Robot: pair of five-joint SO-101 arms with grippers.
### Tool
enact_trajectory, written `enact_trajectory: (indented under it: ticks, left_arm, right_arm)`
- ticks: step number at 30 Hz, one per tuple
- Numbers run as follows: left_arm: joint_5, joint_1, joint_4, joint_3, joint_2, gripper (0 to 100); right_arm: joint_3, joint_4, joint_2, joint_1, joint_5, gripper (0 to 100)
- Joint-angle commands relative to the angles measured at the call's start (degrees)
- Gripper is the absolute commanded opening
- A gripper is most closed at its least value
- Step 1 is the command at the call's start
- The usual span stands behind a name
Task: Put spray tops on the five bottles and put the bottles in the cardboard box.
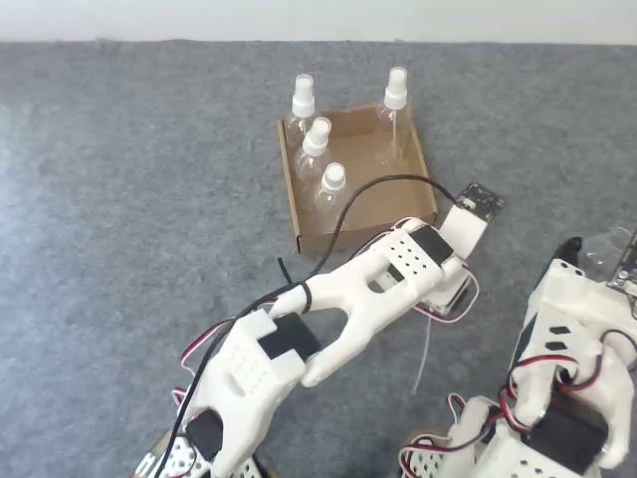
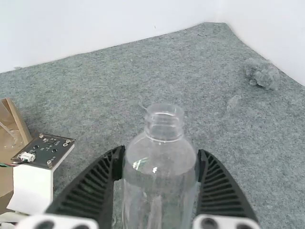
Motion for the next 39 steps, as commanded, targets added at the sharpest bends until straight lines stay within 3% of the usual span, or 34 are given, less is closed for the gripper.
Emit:
enact_trajectory:
  ticks: [1, 8, 14, 18, 27, 39]
  left_arm:
    - [-2.9, 0.35, 2.46, -2.77, -1.23, 14]
    - [-18.02, 0.35, 5.36, -2.86, -1.32, 14]
    - [-17.93, 0.26, 7.91, -2.95, -1.32, 19]
    - [-13.01, 0.09, 10.2, -4.88, -1.41, 26]
    - [4.04, 0.09, 15.47, -12.7, -0.79, 26]
    - [4.31, -0.79, 15.38, -13.14, 2.81, 23]
  right_arm:
    - [-0.62, -0.75, -0.13, 0.57, -0.18, 11.1]
    - [-0.62, -0.75, -0.13, 0.66, -0.18, 11.1]
    - [-0.62, -0.75, -0.13, 0.66, -0.18, 11.1]
    - [-0.62, -0.75, -0.13, 0.66, -0.18, 11.1]
    - [-0.62, -0.75, -0.13, 0.66, -0.18, 11.1]
    - [0.88, -2.07, -0.13, 0.4, 1.32, 11.1]
